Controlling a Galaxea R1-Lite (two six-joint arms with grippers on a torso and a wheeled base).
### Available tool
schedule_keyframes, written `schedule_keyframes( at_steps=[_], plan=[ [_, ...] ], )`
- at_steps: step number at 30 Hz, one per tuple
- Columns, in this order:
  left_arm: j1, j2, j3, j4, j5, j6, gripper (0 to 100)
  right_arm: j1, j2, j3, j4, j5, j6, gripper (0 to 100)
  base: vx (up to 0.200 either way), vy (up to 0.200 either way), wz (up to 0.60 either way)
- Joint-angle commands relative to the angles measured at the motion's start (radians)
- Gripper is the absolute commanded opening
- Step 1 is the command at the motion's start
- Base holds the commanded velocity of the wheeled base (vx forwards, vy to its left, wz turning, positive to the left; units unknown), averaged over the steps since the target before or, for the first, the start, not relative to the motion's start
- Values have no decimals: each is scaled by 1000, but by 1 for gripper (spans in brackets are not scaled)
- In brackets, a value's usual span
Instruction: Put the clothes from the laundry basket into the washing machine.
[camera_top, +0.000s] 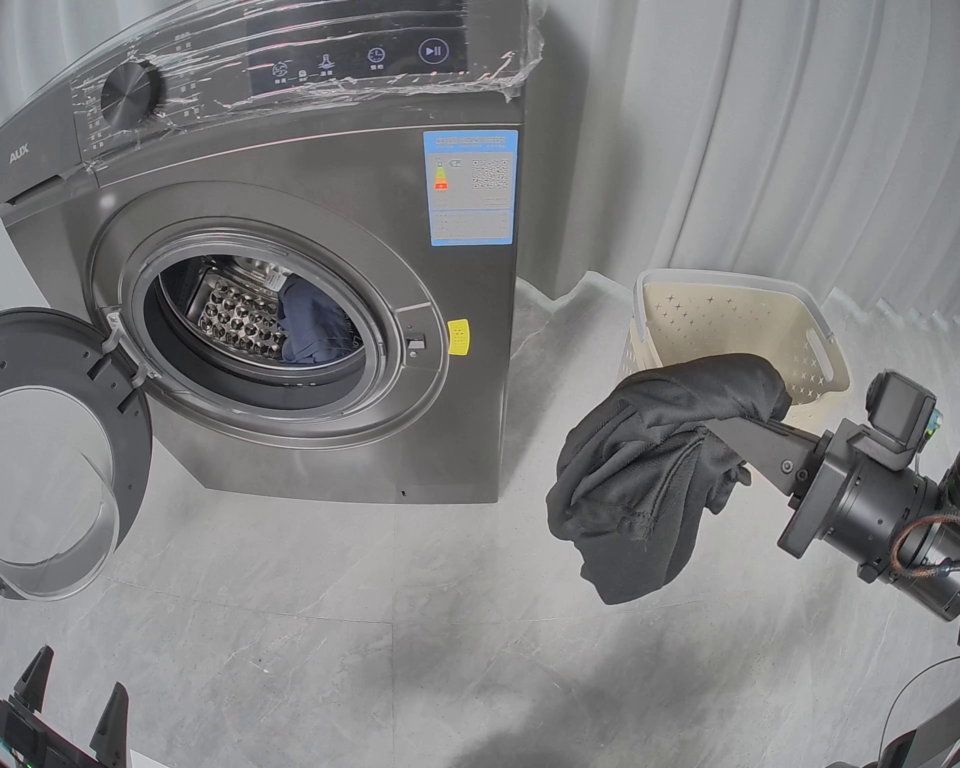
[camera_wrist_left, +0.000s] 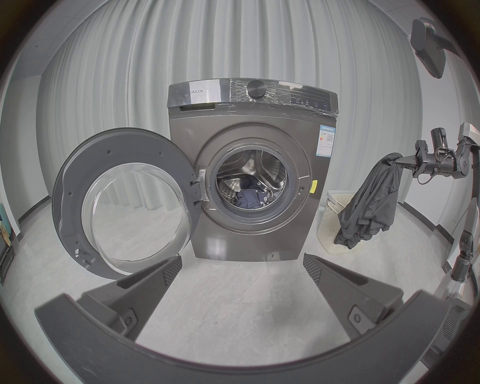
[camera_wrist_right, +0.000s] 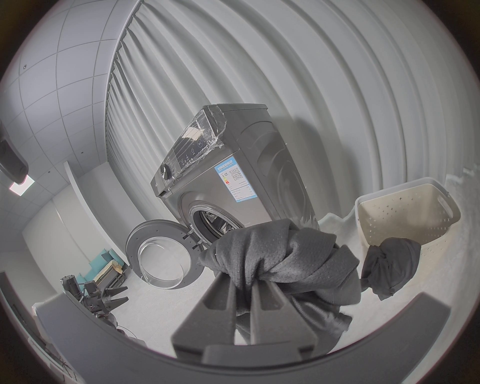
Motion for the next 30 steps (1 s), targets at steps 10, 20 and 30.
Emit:
schedule_keyframes(
  at_steps=[10,20,30],
  plan=[
    [-2,-17,15,1,2,-2,100,0,-1,1,0,1,-1,0,0,200,0],
    [0,-17,15,1,0,-2,100,-10,-10,-2,0,1,-1,0,0,100,0],
    [-2,-15,15,1,0,-3,100,-14,-10,-2,0,1,-1,0,-140,0,0]
  ],
)
